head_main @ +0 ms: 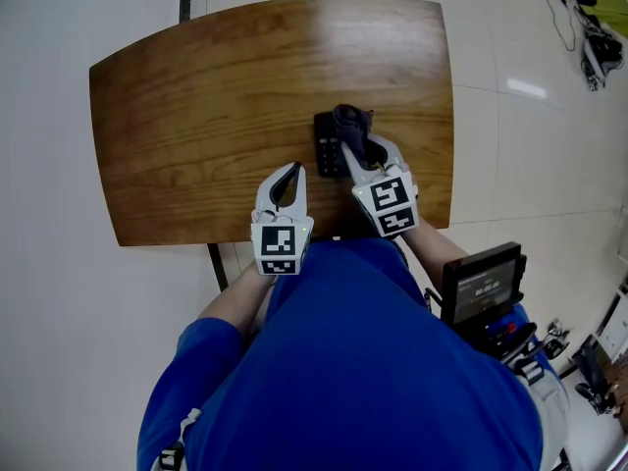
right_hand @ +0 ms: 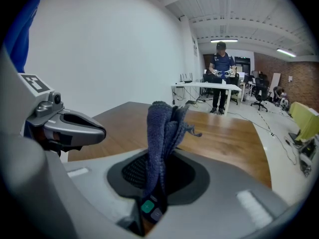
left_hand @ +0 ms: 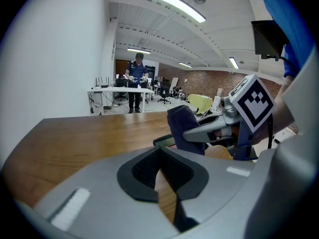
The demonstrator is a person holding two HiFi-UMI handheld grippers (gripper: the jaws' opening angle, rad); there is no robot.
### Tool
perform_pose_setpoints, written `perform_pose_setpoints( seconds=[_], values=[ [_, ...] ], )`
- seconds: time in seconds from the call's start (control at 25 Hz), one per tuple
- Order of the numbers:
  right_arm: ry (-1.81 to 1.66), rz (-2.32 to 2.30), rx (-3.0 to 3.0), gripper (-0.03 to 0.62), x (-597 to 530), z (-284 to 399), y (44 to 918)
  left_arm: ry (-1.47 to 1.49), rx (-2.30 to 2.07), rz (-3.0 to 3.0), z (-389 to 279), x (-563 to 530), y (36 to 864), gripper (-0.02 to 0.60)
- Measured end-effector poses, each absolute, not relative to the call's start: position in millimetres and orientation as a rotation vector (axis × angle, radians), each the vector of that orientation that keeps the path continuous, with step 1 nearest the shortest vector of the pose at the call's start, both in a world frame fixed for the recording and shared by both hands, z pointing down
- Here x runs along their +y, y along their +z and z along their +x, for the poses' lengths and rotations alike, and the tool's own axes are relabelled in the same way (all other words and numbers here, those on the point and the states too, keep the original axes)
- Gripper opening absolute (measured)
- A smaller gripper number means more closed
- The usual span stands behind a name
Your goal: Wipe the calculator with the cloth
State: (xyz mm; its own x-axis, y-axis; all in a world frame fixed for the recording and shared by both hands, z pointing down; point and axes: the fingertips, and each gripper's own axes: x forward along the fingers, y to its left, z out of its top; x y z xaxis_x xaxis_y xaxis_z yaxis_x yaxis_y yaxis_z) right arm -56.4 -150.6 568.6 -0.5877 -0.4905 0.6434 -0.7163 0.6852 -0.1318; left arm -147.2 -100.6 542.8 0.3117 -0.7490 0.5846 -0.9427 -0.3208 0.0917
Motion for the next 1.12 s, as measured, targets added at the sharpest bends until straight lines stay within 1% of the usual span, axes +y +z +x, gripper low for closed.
perform_pose_setpoints(
  seconds=[0.6,0.76,1.12],
  values=[
    [0.505,0.785,-2.313,0.078,-150.1,-101.6,564.1,0.639,-1.578,2.1,-166.5,-86.0,519.9,0.005],
    [0.489,0.796,-2.285,0.078,-153.7,-96.6,567.6,0.645,-1.577,2.107,-167.2,-87.6,521.5,0.005],
    [0.517,0.889,-2.213,0.078,-164.4,-58.9,580.0,0.639,-1.526,2.152,-155.8,-98.5,535.0,0.005]
  ],
)
